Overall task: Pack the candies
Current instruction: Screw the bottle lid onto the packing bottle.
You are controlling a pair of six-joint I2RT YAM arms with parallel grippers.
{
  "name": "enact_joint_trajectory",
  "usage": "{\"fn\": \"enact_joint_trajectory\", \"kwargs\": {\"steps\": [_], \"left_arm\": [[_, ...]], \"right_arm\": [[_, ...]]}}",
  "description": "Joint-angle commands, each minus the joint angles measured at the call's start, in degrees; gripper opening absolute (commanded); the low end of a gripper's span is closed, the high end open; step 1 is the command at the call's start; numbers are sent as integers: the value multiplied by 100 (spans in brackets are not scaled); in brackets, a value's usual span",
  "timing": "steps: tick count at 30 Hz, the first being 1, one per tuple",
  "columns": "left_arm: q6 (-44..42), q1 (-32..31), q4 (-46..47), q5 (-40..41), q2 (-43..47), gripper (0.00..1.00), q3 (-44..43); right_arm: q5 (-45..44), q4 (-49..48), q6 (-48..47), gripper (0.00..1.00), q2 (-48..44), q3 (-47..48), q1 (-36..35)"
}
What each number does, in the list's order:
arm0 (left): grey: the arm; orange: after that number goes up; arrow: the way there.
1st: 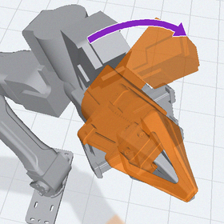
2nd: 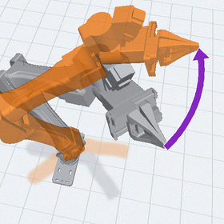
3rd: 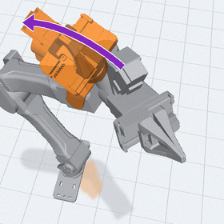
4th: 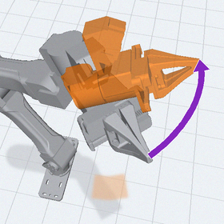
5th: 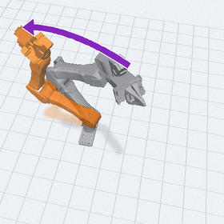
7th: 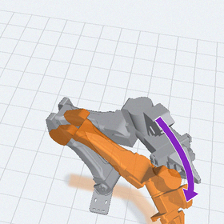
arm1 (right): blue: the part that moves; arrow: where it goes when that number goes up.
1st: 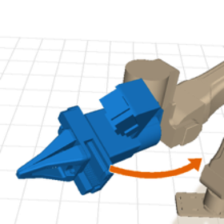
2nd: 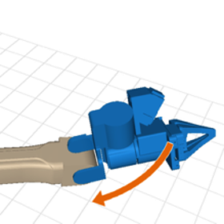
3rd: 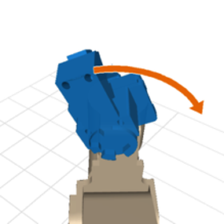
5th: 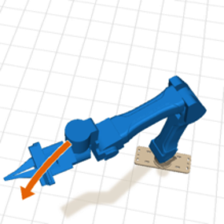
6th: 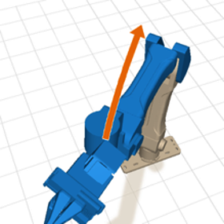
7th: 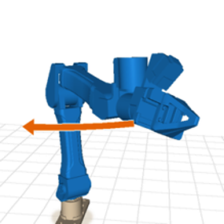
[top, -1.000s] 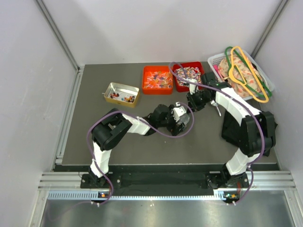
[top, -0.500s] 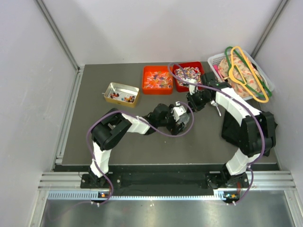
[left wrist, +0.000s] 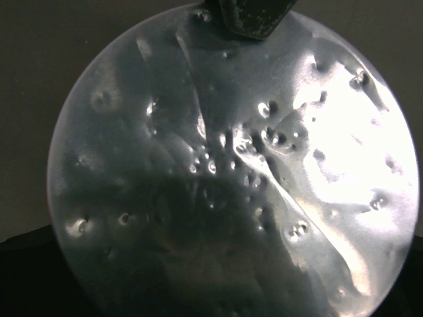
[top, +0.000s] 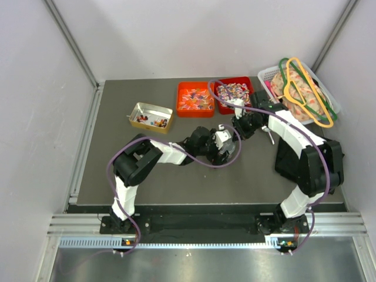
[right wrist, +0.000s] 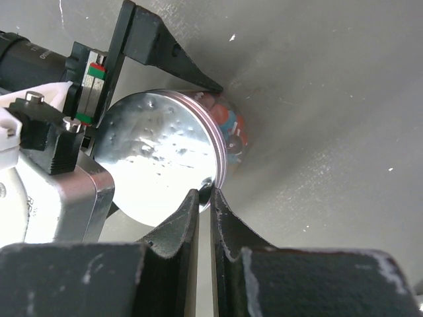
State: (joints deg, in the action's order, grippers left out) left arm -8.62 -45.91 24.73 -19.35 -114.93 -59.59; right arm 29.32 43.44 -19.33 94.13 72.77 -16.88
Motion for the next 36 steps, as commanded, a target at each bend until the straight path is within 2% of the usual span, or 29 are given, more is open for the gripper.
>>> {"fn": "enact_joint_trajectory", "kwargs": {"steps": [1, 4, 5, 7, 8, 11, 21, 30, 34, 36], "left_arm": [[581, 390, -188, 889, -328, 99, -307], [572, 399, -188, 784, -302, 99, -307], [572, 399, -171, 671, -293, 99, -281], [529, 390, -135, 609, -275, 99, -237], [520, 390, -135, 591, -275, 99, -211], [476, 381, -91, 582, -249, 99, -123], [397, 381, -21, 494, -222, 99, -53], [125, 381, 181, -6, -73, 99, 193], [-113, 381, 120, -322, 50, 99, 246], [-305, 390, 58, -595, 129, 99, 246]], "right_arm": [[803, 1799, 8, 5, 281, -545, -509], [672, 1747, -9, 9, 273, -492, -518], [619, 1695, 26, 16, 247, -483, -509], [653, 1711, 35, 22, 273, -387, -500], [689, 1720, 35, 30, 325, -326, -500], [663, 1720, 61, 41, 317, -115, -500], [92, 1606, 167, 46, 62, 588, -201], [240, 1166, 510, 49, 325, 949, 176], [232, 1070, 439, 63, 501, 1055, 229], [328, 1079, 492, 65, 580, 1212, 221]]}}
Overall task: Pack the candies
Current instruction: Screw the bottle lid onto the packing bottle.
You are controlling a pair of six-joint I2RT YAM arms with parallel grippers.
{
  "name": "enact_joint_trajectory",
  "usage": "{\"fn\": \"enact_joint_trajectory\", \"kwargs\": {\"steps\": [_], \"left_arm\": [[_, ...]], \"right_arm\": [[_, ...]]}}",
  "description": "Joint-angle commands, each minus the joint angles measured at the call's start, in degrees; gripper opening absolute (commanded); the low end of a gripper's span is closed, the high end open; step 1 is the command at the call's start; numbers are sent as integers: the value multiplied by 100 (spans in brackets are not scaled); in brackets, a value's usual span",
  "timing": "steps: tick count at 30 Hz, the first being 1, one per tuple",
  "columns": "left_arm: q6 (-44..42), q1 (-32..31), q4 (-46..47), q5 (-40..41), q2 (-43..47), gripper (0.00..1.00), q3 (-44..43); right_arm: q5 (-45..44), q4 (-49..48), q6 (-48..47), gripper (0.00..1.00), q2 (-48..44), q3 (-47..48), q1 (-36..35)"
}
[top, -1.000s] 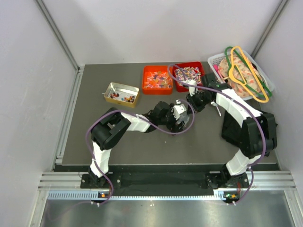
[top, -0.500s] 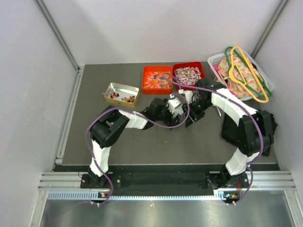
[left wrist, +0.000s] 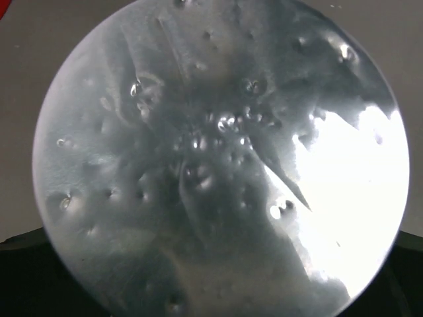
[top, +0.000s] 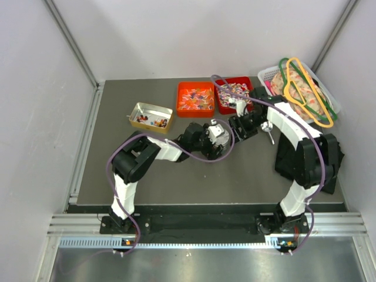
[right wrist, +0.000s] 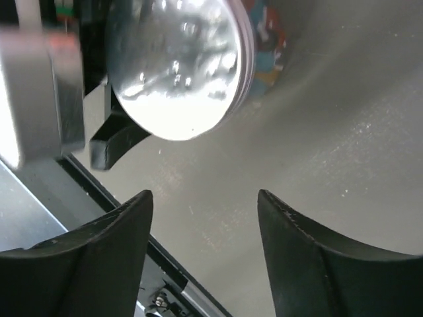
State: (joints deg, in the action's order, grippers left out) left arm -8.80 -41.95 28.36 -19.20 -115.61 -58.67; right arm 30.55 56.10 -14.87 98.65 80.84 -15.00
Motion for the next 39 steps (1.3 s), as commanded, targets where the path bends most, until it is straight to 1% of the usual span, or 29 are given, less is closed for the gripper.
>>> {"fn": "enact_joint_trajectory", "kwargs": {"steps": [1, 3, 4, 5, 6, 7, 8, 10, 13, 15, 19, 22, 24, 26, 27, 29, 32, 33, 36, 37, 38, 39], "left_arm": [[-350, -6, -427, -724, 223, 99, 129], [-525, 29, -646, -1102, 276, 99, 76], [-561, 73, -708, -1234, 285, 99, 23], [-640, 99, -787, -1548, 294, 99, -21], [-667, 135, -919, -1647, 294, 99, -73], [-702, 204, -1085, -1787, 294, 99, -161], [-737, 249, -1139, -2137, 302, 99, -188], [-746, 389, -1227, -2429, 311, 99, -241], [-808, 556, -1350, -3000, 285, 99, -285], [-782, 644, -1290, -3403, 285, 99, -206], [-729, 960, -1061, -3923, 355, 99, 13], [-615, 1075, -623, -4118, 469, 99, 286], [-658, 1075, -385, -4066, 487, 99, 479], [-448, 1075, -17, -3899, 461, 99, 646], [-326, 1084, 577, -3794, 435, 99, 847], [-35, 1075, 1047, -3696, 303, 99, 980], [395, 1040, 1977, -3599, 145, 99, 1191], [588, 1005, 2929, -3486, 118, 99, 1427], [1274, 944, 3946, -3231, -48, 99, 1701], [1449, 917, 4367, -3143, -180, 99, 1745], [1468, 882, 4519, -3081, -233, 99, 1815], [1434, 778, 4642, -2846, -277, 99, 1877]], "right_arm": [[232, -204, 89, 68, 145, 450, 33], [277, -143, 73, 70, 172, 643, 33], [242, -134, 3, 71, 163, 748, 41], [180, -73, -59, 73, 163, 801, 33], [145, -29, -138, 76, 146, 845, 33], [93, 6, -347, 78, 137, 933, 33], [-12, 102, -437, 79, 128, 977, 33], [-49, 182, -805, 84, 102, 1048, 33], [-31, 270, -1210, 87, 23, 1013, 33], [-75, 209, -1420, 89, -4, 969, 41], [-119, -11, -1597, 90, -196, 688, 33], [-14, -116, -1650, 91, -363, 609, 24], [-13, -143, -1720, 93, -452, 591, -37], [-259, -160, -1782, 94, -539, 547, -256], [-329, -178, -1826, 94, -575, 495, -327], [-514, -222, -1835, 94, -628, 459, -546], [-628, -274, -1800, 94, -628, 450, -661], [-629, -266, -1800, 94, -576, 468, -679], [-629, -344, -1660, 94, -566, 407, -601], [-463, -345, -1598, 94, -566, 415, -539], [-349, -310, -1502, 94, -558, 424, -478], [-260, -318, -1449, 94, -566, 398, -355]]}}
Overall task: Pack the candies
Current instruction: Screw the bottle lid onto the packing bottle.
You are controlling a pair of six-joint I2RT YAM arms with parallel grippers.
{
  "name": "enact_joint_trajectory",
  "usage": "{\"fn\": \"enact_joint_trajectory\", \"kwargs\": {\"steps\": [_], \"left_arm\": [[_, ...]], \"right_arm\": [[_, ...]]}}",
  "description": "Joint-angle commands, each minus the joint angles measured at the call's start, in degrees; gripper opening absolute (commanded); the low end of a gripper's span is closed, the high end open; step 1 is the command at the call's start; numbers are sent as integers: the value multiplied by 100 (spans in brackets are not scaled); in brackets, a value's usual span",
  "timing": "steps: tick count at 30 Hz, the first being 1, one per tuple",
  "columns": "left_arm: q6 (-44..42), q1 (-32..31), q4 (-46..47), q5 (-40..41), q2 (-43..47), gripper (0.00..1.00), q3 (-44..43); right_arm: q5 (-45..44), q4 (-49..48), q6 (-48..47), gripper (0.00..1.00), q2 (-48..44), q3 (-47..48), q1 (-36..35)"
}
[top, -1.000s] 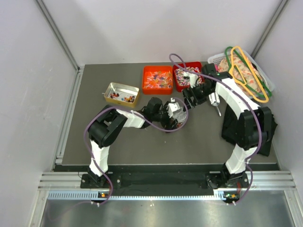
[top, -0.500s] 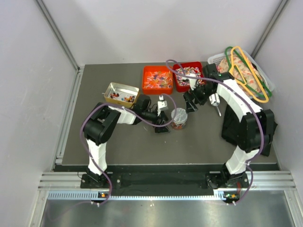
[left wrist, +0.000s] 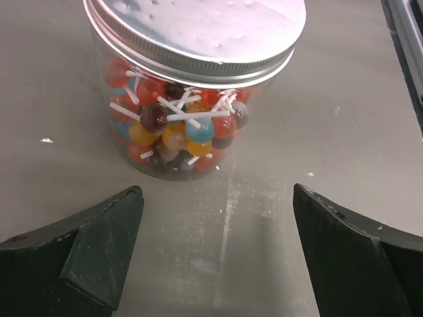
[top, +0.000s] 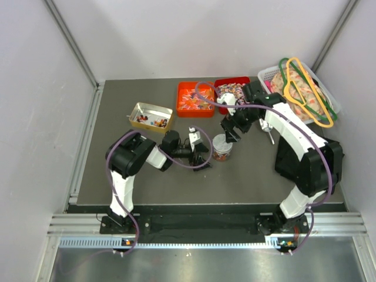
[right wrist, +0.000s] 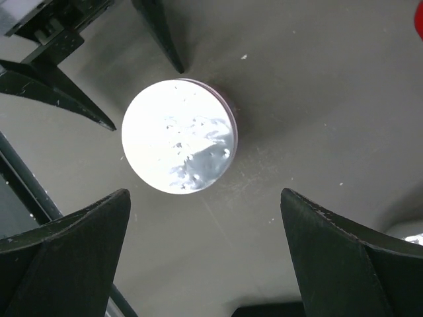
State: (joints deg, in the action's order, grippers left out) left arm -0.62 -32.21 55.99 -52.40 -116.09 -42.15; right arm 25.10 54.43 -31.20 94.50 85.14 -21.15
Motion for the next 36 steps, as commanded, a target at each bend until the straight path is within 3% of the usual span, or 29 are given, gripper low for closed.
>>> {"fn": "enact_joint_trajectory", "kwargs": {"steps": [1, 5, 9, 12, 20, 25, 36], "left_arm": [[485, -259, 2098, 572, -290, 99, 277], [168, -541, 2566, 1003, -405, 99, 558], [-341, -726, 2399, 1627, -475, 99, 550], [-289, -778, 2478, 1812, -598, 99, 532], [-175, -1024, 2645, 3453, -774, 99, 594], [-351, -1147, 2224, 3799, -862, 99, 366], [-561, -1393, 3295, 3737, -1319, 99, 480]], "right_arm": [[424, -170, 211, 94, -195, -76, 304], [565, -425, 491, 94, -301, -384, 550], [1013, -547, 852, 93, -265, -533, 857], [1014, -732, 1203, 93, -256, -700, 1051], [724, -891, 1511, 93, 69, -806, 1086], [794, -952, 1582, 93, 200, -797, 1078], [1558, -1014, 1907, 92, 657, -613, 1508]]}}
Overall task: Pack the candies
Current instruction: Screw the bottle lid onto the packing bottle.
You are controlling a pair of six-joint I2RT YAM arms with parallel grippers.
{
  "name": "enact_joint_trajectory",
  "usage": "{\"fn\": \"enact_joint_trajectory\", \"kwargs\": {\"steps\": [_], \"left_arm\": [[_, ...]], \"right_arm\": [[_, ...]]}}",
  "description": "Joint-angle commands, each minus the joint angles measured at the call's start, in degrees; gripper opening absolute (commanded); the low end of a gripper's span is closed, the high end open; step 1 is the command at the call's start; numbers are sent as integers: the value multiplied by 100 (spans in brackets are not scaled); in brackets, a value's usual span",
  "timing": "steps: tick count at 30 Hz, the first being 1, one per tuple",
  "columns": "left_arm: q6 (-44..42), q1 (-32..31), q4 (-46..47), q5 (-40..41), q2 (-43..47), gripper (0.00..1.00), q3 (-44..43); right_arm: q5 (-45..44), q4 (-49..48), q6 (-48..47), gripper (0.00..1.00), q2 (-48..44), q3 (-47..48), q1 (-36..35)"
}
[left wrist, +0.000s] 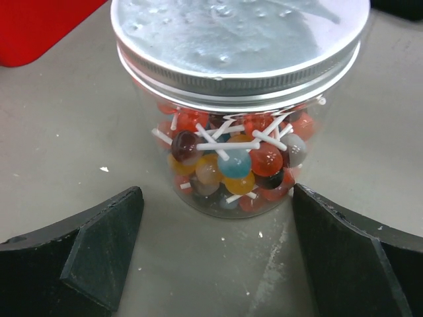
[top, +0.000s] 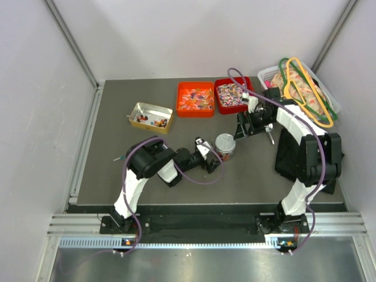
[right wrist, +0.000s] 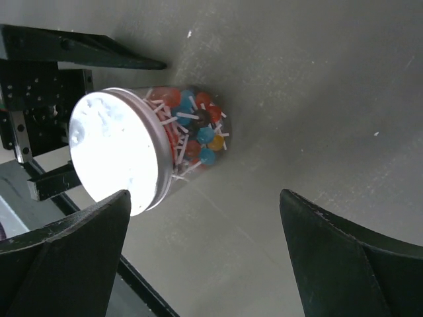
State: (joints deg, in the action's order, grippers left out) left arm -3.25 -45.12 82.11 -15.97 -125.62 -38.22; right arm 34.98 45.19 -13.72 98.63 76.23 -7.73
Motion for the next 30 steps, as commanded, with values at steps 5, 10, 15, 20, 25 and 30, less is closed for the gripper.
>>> {"fn": "enact_joint_trajectory", "kwargs": {"steps": [5, 10, 15, 20, 25, 30], "left_arm": [[-414, -172, 719, 190, -410, 99, 104], [-396, -172, 877, 234, -437, 99, 148], [-396, -181, 1018, 217, -481, 99, 165], [-405, -190, 1044, 261, -498, 99, 165], [-422, -207, 1106, 261, -516, 99, 183], [-458, -216, 1115, 261, -507, 99, 201]], "right_arm": [[1045, -19, 282, 92, 613, 366, 157], [1862, 139, 431, 92, 859, 595, 175], [2355, 174, 510, 92, 1096, 709, 237], [2487, 139, 510, 92, 1255, 613, 237], [2584, 174, 493, 92, 1273, 455, 149], [2601, 122, 458, 93, 1273, 270, -150]]}}
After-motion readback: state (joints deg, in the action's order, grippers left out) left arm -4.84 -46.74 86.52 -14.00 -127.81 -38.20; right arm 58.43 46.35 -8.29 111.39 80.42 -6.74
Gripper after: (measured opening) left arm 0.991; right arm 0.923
